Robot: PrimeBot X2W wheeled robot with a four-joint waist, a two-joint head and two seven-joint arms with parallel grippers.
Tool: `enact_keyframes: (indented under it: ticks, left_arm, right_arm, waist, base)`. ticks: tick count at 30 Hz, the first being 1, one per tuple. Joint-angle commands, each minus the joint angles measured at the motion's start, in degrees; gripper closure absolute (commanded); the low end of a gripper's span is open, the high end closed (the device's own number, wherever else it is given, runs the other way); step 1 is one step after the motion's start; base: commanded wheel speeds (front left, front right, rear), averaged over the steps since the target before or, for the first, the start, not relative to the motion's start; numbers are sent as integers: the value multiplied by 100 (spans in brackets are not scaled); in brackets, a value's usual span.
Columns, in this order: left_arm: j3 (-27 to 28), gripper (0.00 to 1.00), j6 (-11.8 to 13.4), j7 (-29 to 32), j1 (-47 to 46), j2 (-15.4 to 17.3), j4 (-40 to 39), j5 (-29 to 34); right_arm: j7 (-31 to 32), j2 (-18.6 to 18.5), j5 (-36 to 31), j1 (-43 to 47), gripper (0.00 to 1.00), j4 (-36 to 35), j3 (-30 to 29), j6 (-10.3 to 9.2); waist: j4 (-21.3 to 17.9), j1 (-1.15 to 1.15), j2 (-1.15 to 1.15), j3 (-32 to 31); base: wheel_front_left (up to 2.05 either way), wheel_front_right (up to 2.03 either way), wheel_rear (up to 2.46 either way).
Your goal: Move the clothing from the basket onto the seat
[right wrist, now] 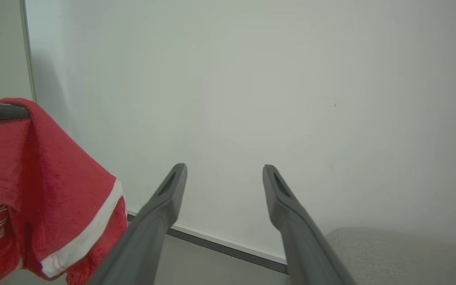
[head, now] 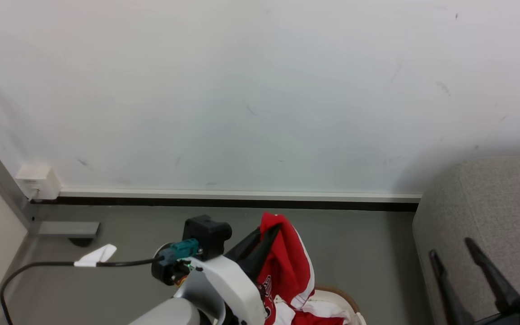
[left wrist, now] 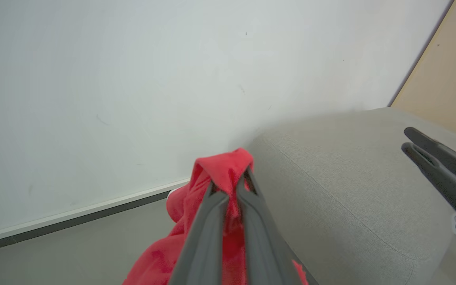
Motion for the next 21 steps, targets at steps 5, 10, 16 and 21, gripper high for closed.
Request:
enact_keyframes:
  ticks: [5,10,16,21]
  left_arm:
    - [-20,100,105,198,-33,102,-476,-16]
    - [-142,100,-11,328,-135,-31,-578,-83]
    - [-361,100,-208,432,-292,-323,-554,-113]
    - [-535,100,-393,457,-374,-610,-506,-176]
  right_arm:
    - [3,-575,332,-267,0,-137,938,-12]
    - [60,-1055,670,-737,0,-193,1881,-12]
    - [276,-1367,952,-1432,0,-38,2811,-12]
    - [454,-1361,1141,-1882,0,291,3453,-12]
  waist:
    - [48,1,0,-3]
    - [23,1,0,2]
    - [-2,1,0,23]
    - [-8,1,0,19]
  base:
    - [0,0,0]
    - [0,0,0]
    - [0,0,0]
    - [0,0,0]
